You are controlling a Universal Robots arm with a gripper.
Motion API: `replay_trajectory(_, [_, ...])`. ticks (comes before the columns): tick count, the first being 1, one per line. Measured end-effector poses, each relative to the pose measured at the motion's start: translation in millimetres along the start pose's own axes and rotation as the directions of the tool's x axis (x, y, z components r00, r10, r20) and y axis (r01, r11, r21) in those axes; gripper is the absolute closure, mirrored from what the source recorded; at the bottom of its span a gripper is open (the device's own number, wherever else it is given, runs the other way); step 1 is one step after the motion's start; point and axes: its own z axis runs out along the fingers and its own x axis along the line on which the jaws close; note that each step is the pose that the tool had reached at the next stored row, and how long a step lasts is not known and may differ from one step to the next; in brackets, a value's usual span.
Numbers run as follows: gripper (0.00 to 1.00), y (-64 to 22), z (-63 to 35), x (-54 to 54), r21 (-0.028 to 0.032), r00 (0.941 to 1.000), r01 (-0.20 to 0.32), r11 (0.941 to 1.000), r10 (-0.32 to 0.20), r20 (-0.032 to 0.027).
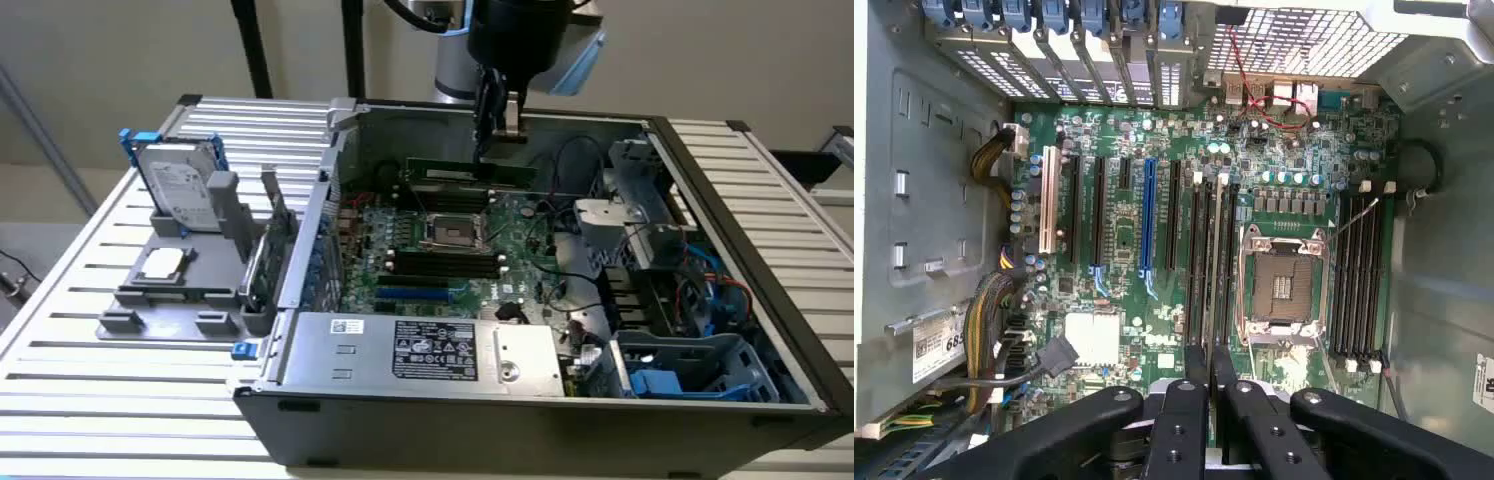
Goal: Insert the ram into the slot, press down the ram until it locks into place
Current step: 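Insert the ram into the slot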
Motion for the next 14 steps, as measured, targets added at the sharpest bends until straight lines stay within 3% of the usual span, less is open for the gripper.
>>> replay_trajectory(14, [0.86,0.0,0.1,0.0,0.0,1.0,0.0,1.0,0.0,-0.0001])
